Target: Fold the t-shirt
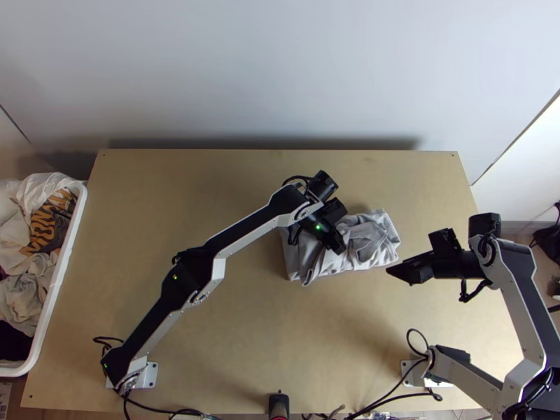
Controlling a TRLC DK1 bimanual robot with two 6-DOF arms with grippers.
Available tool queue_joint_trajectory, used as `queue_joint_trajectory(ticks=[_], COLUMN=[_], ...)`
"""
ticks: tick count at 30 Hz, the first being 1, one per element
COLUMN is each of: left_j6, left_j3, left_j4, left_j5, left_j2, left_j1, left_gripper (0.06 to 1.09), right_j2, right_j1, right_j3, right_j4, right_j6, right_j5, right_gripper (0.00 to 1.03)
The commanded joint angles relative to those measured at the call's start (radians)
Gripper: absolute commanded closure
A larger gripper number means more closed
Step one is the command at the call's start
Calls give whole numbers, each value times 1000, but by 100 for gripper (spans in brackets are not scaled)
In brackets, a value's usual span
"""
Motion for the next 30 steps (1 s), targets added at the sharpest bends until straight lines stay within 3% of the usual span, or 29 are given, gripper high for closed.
queue_joint_trajectory(ticks=[1,9,21,23,28,30], left_j6=[-106,-247,-291,-262,-3,71], left_j3=[-9,-10,-65,-130,-256,-415], left_j4=[132,215,298,260,-67,-61], left_j5=[60,131,223,238,253,270], left_j2=[14,2,-211,-262,-331,-409], left_j1=[20,69,191,234,336,367], left_gripper=[11,10,10,10,10,10], right_j2=[-14,-34,-28,0,141,208], right_j1=[29,98,227,275,422,480], right_j3=[-5,0,46,69,182,245], right_j4=[2,20,81,94,95,98], right_j6=[23,75,162,184,210,228], right_j5=[-5,-14,-3,17,60,70], right_gripper=[4,4,4,4,4,8])
